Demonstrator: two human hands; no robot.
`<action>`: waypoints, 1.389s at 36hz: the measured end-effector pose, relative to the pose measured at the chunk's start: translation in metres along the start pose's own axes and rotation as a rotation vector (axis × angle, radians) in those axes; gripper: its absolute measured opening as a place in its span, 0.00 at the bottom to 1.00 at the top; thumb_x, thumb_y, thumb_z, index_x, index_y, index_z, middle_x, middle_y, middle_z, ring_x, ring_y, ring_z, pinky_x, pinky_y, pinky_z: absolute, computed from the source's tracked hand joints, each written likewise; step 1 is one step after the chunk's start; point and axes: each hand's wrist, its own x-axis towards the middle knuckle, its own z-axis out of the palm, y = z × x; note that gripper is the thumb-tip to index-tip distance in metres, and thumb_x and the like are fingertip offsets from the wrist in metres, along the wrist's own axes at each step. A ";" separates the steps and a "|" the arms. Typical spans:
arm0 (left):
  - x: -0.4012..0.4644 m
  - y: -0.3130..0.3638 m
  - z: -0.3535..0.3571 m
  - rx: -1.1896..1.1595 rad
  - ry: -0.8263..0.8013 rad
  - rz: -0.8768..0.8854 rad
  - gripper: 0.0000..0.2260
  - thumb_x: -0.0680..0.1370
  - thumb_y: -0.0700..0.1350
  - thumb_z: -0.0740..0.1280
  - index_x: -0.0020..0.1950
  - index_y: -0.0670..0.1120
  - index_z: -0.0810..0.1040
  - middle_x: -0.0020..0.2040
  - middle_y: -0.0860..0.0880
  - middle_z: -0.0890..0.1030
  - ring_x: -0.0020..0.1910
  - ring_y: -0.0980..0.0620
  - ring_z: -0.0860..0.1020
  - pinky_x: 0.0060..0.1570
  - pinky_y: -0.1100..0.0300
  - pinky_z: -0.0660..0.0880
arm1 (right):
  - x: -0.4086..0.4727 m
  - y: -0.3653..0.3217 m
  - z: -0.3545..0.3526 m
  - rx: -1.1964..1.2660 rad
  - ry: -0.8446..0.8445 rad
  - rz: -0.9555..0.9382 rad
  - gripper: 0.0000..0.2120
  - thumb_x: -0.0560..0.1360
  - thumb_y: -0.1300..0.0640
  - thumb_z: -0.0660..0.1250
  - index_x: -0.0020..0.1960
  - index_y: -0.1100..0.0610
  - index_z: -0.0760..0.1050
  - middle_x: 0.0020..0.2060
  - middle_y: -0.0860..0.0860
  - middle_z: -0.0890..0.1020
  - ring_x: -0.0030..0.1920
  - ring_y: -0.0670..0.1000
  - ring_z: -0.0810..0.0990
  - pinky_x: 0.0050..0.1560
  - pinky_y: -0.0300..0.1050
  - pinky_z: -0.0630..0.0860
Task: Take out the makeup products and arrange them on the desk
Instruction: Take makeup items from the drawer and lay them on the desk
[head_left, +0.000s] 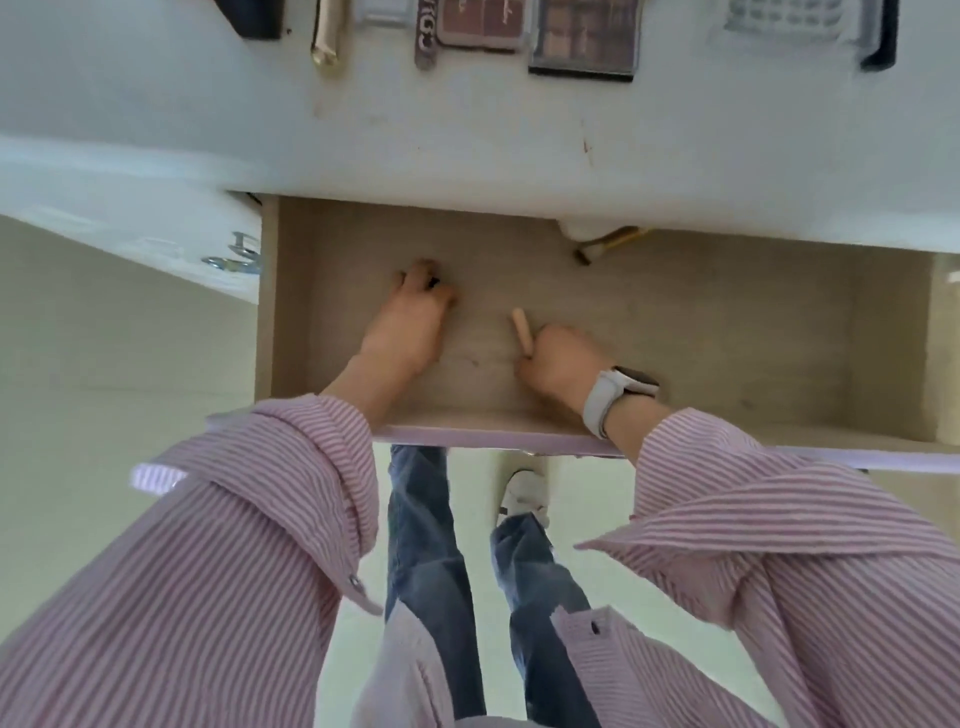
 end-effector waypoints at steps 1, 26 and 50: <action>0.000 0.002 -0.002 -0.006 -0.020 -0.028 0.16 0.77 0.33 0.58 0.65 0.40 0.70 0.70 0.36 0.61 0.66 0.36 0.62 0.62 0.45 0.67 | -0.002 0.004 -0.002 -0.005 -0.007 -0.010 0.20 0.78 0.54 0.58 0.69 0.56 0.66 0.57 0.57 0.77 0.55 0.58 0.76 0.45 0.43 0.67; -0.012 0.164 -0.103 -0.866 0.121 0.022 0.23 0.79 0.38 0.54 0.73 0.52 0.59 0.60 0.48 0.69 0.38 0.58 0.71 0.28 0.76 0.67 | -0.084 0.096 -0.115 0.719 0.762 -0.186 0.05 0.78 0.60 0.59 0.54 0.56 0.70 0.38 0.44 0.73 0.34 0.42 0.71 0.33 0.27 0.69; 0.155 0.338 -0.102 -0.317 0.558 -0.022 0.10 0.79 0.44 0.61 0.55 0.38 0.72 0.48 0.41 0.77 0.46 0.43 0.75 0.41 0.55 0.67 | -0.007 0.217 -0.231 0.773 0.798 -0.033 0.10 0.76 0.61 0.60 0.56 0.58 0.75 0.53 0.53 0.76 0.47 0.46 0.72 0.45 0.29 0.64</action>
